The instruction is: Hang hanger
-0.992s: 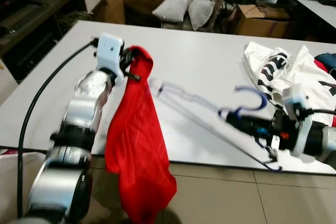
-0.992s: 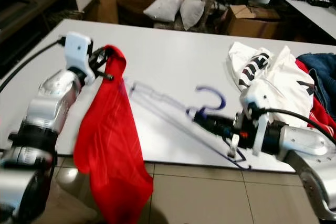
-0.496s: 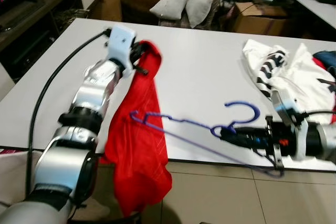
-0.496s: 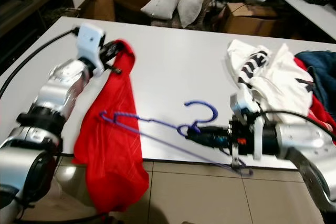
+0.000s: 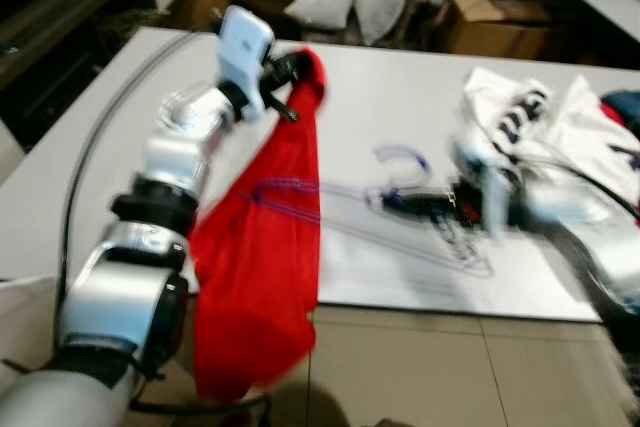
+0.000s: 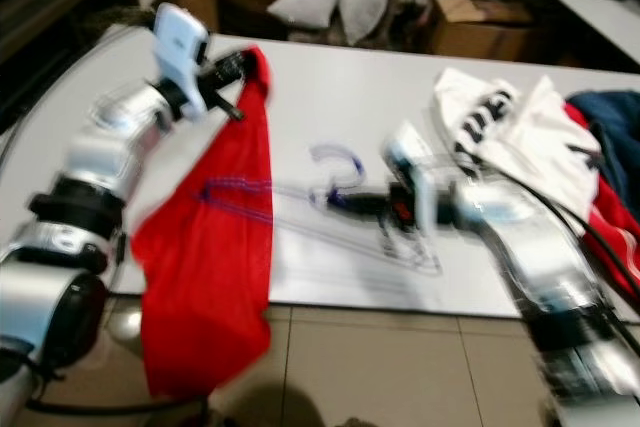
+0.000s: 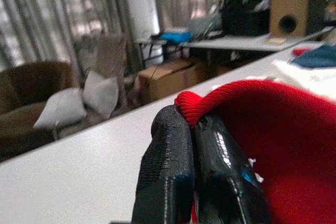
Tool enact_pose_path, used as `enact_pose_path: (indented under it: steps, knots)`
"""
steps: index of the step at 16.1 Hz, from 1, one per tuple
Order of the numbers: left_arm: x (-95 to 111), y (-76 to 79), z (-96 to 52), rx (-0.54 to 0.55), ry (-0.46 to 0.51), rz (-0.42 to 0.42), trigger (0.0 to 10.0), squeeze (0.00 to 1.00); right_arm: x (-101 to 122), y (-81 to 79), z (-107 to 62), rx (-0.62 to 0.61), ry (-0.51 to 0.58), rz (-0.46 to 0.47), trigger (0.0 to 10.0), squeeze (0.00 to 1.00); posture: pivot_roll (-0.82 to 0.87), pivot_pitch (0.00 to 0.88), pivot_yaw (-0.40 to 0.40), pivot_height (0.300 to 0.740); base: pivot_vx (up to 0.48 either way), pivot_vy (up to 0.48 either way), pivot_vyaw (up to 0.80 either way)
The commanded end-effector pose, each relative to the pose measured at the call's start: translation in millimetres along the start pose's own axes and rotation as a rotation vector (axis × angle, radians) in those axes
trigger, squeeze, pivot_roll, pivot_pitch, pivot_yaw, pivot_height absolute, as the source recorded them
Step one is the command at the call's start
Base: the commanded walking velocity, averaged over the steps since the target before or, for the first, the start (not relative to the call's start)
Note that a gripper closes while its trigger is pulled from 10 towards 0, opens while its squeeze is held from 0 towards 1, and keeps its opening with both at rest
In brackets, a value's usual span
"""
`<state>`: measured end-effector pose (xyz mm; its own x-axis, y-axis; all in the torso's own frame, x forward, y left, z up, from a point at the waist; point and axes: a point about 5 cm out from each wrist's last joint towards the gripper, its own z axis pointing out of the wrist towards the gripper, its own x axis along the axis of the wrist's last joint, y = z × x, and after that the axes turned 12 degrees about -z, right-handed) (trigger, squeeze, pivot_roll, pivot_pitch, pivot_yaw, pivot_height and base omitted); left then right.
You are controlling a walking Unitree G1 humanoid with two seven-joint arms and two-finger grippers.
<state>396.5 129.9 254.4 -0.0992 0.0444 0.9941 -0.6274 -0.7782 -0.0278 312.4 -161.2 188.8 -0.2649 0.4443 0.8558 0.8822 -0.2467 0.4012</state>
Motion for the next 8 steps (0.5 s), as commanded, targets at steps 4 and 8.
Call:
enact_pose_path:
  steps: [4,8]
  knots:
    - [59.1,4.9,2.9,-0.075,0.179,0.036,10.0,0.00,12.8,59.0,23.0,-0.267,-0.070,-0.122,10.0,0.00,-0.12,0.000,-0.053,0.740,0.000,0.000,0.00]
    - [116.4,5.0,-0.3,-0.065,0.409,0.051,10.0,0.00,77.6,115.4,29.7,-0.627,0.065,-0.265,10.0,0.00,-0.09,0.000,-0.075,0.740,0.000,0.000,0.00]
